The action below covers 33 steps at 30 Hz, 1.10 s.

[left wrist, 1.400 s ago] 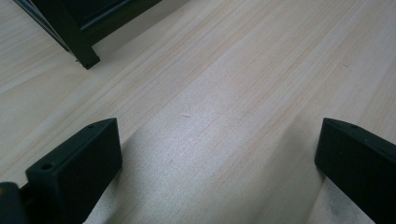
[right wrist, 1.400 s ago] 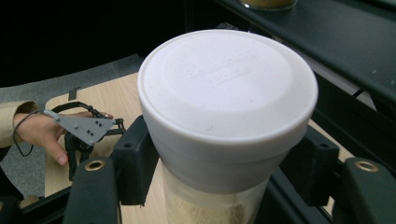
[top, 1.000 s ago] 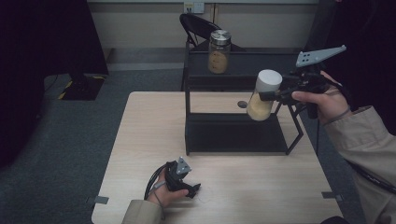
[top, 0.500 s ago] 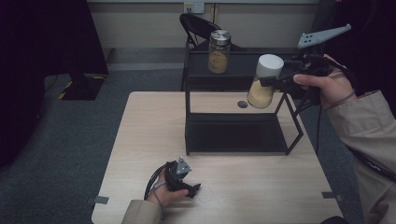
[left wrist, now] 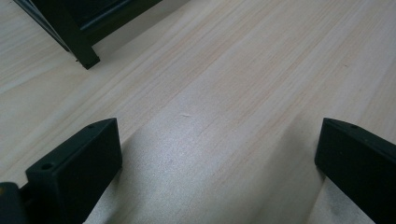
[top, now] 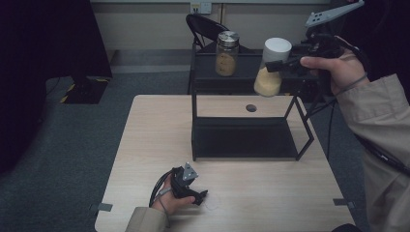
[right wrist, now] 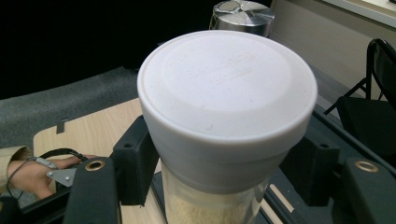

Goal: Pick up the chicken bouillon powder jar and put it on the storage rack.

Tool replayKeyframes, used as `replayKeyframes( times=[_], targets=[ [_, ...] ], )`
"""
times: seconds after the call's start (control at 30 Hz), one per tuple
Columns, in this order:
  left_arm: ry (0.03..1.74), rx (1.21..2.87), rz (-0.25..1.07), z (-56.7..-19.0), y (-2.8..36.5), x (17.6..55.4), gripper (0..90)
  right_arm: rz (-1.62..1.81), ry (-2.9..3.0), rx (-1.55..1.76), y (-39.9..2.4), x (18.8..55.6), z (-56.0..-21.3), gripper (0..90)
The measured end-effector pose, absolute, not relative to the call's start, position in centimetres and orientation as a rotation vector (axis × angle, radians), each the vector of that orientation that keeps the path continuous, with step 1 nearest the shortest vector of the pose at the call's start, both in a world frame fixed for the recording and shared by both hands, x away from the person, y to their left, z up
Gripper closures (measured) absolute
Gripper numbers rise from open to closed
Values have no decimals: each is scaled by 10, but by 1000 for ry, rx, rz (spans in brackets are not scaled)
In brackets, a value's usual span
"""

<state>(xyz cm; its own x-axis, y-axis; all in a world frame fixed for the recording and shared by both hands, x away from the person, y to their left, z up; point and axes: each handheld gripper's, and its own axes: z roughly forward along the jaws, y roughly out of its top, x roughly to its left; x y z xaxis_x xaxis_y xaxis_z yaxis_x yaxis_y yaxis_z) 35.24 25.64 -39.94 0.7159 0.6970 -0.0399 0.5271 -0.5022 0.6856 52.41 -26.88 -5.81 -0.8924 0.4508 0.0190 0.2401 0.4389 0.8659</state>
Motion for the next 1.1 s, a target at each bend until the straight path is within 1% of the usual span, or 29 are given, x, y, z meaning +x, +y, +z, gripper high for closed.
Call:
replayKeyframes(
  times=[0.63,1.1],
  targets=[
    [924,2224,315,-399,256,352,1,1428,2439,651,-259,549,-44,341],
    [924,2224,315,-399,256,352,1,1396,2392,734,-251,568,-47,341]
  ],
)
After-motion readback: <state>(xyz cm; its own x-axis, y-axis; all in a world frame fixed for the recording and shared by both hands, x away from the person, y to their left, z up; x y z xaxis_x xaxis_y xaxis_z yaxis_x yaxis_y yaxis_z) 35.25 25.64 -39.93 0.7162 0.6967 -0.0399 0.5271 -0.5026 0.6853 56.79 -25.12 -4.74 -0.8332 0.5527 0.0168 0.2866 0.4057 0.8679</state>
